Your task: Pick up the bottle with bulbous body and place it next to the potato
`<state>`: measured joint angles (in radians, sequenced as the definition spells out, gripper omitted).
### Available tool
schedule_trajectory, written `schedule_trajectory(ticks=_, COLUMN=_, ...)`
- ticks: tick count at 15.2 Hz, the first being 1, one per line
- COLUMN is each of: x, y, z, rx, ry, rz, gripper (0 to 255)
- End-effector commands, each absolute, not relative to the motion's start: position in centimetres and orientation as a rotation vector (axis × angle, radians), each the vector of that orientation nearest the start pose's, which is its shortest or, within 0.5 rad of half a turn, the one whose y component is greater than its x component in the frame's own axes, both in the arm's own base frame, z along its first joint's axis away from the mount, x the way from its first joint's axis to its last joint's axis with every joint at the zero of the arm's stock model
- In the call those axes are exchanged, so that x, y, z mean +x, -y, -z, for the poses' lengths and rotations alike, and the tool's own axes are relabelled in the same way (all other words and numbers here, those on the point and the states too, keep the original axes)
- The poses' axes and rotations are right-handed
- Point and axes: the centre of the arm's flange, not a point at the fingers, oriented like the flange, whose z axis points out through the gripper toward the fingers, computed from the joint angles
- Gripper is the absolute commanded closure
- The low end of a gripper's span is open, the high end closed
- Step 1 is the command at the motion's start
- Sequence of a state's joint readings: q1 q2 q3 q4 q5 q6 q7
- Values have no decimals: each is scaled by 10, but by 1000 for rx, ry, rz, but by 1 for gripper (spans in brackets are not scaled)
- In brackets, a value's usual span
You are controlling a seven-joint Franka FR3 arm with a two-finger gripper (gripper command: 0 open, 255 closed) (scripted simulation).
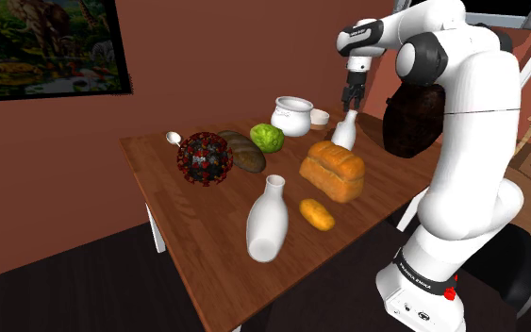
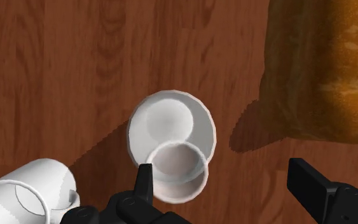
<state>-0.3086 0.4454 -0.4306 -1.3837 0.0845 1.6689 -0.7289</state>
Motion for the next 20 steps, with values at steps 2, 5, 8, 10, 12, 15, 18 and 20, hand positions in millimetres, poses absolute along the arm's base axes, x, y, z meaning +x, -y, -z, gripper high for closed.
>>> schedule_trajectory(ticks=2, x=546, y=435, z=-460, rx=-3125, ry=3, rz=-241, gripper=0)
schedule_trajectory(ticks=5, x=543, y=435, z=-445, rx=-3125, ry=3, rz=-241, gripper=0)
schedule_trajectory(ticks=8, x=541, y=434, z=-429, rx=-3125, ry=3, rz=-241, gripper=0)
schedule_trajectory(ticks=10, x=540, y=434, z=-421, rx=-3125, ry=3, rz=-241, gripper=0)
schedule_trajectory(ticks=12, x=540, y=434, z=-421, rx=-3125, ry=3, rz=-241, gripper=0)
schedule_trajectory(ticks=15, x=540, y=434, z=-421, rx=-3125, ry=3, rz=-241, gripper=0)
schedule_trajectory(ticks=18, x=540, y=434, z=-421, rx=-3125, ry=3, rz=-241, gripper=255)
schedule_trajectory(ticks=20, x=540, y=434, z=-421, rx=-3125, ry=3, rz=-241, gripper=255)
